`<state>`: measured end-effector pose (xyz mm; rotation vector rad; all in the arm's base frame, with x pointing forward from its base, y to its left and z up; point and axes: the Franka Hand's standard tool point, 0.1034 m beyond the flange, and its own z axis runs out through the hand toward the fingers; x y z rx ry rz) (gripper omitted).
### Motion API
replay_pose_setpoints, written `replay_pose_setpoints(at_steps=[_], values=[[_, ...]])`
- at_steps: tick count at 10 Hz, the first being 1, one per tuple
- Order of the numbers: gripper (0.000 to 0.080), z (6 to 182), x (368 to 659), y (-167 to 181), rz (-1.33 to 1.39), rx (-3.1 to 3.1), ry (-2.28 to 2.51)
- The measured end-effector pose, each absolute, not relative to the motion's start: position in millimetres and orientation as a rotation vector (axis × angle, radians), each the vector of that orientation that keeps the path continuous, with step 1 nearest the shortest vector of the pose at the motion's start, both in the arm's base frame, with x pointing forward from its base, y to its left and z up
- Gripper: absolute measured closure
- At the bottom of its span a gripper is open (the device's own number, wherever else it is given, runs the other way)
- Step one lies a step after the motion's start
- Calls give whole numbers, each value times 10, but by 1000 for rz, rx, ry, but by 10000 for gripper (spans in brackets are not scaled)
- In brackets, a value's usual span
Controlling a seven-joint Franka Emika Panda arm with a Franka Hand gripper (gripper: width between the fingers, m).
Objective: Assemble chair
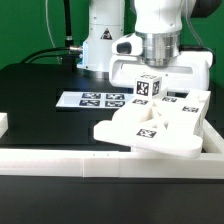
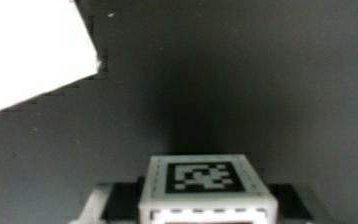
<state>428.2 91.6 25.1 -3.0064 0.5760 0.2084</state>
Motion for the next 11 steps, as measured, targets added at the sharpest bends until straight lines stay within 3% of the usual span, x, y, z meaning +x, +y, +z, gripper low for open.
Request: replay_pose_setpoints(at_steps=[2, 3, 5, 9, 10, 11], values=[[518, 590, 4341, 960, 246, -2984, 525], [517, 846, 4450, 967, 269, -2955, 522], [517, 1239, 4860, 923, 266, -2931, 511], [517, 1164, 4826, 918, 254, -2936, 518], [517, 1193, 4849, 908, 264, -2940, 509], [517, 1387, 5103, 903, 275, -2950, 470]])
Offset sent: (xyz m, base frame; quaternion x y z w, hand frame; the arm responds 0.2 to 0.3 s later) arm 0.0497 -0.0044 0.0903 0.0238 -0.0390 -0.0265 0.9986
